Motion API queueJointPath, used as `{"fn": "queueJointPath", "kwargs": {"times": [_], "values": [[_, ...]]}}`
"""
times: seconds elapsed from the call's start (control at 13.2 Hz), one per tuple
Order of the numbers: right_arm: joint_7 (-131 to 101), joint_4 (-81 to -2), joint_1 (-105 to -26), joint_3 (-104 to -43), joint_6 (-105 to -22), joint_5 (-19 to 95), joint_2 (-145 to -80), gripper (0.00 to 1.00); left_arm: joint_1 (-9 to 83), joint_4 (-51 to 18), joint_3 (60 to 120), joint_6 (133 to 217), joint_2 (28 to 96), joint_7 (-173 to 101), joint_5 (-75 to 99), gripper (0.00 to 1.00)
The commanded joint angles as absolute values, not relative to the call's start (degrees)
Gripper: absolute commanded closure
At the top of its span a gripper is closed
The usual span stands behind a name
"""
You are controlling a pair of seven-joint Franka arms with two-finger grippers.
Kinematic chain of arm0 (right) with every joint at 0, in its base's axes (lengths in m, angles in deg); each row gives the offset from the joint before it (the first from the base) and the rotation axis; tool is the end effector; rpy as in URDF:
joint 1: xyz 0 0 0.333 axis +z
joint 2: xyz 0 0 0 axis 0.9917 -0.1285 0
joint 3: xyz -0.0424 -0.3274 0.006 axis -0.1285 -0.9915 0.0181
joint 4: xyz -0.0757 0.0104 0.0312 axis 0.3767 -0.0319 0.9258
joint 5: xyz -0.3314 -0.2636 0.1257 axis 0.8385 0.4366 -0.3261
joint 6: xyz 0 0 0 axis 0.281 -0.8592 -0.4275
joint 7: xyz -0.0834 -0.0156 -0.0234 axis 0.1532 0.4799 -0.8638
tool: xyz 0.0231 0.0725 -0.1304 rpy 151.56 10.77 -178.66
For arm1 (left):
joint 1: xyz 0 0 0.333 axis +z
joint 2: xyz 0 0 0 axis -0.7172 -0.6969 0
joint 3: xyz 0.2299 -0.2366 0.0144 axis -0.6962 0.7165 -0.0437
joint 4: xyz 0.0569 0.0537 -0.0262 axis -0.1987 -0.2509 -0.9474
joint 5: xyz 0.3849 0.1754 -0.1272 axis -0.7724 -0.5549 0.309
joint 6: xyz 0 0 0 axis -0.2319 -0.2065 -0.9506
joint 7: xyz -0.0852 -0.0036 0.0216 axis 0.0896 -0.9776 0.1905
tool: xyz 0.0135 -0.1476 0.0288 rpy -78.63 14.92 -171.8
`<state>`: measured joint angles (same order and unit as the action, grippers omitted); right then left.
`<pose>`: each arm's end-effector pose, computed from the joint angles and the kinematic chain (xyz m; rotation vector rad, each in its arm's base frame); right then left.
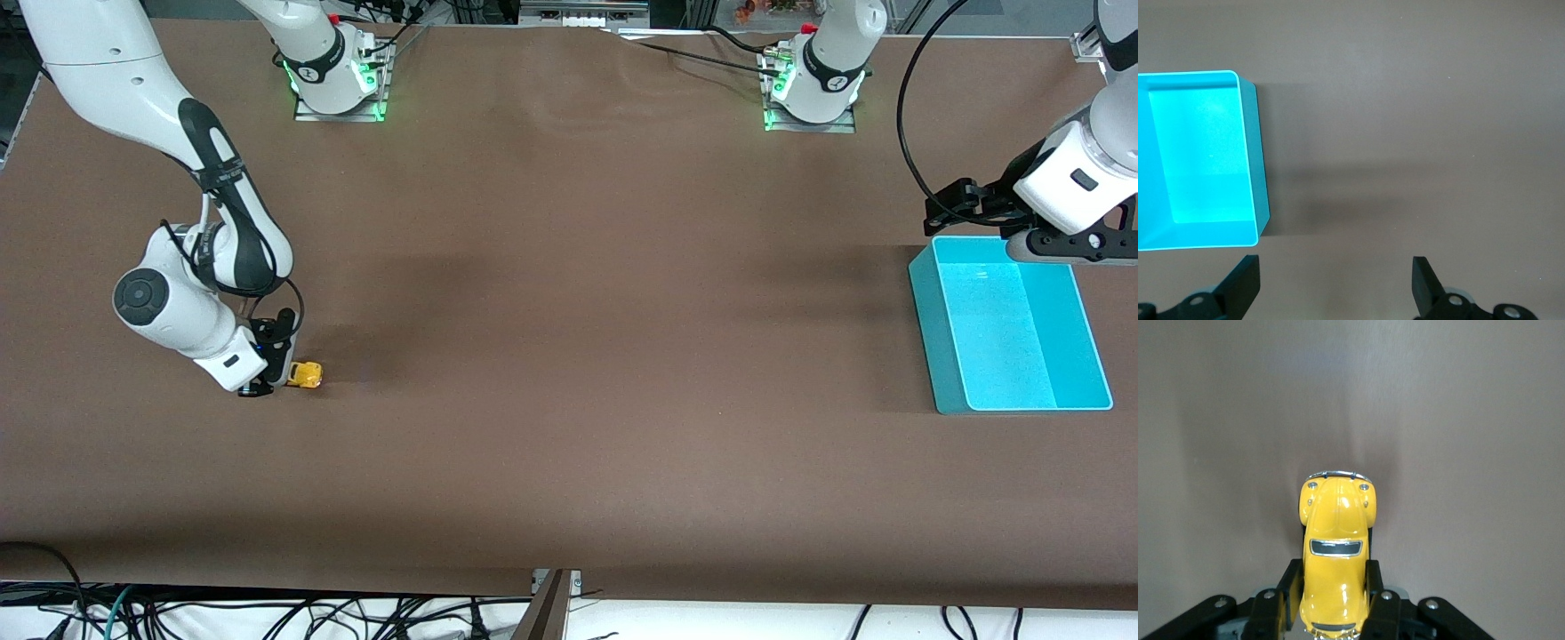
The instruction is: Wind and store yellow beetle car
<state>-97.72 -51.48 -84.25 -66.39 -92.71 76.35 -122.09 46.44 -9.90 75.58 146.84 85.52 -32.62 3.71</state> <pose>0.6801 -0.0030 0.1301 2.2256 2.1624 0.0545 0.6046 -0.0375 0.5487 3.1316 -0.0138 -0.1541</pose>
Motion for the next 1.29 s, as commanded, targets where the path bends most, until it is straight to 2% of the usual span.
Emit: {"fn": "queueJointPath", "kwargs": {"times": [0.0, 0.46, 1.22], "values": [[-102.96, -52.02, -87.26, -65.96, -94.98, 75.49, -123.5, 0.66, 46.62, -8.15, 75.98, 145.57, 84.86, -32.74, 3.18, 0.0], [-113.24, -51.5, -91.05, -65.79, -95.77, 70.66, -125.0, 0.65, 46.0, -7.89, 76.16, 145.74, 84.86, -33.18, 3.27, 0.0], [-118.09, -51.15, -94.39, -65.7, -95.77, 70.39, -125.61, 0.64, 46.09, -7.8, 76.16, 145.74, 84.77, -33.0, 3.18, 0.0]]}}
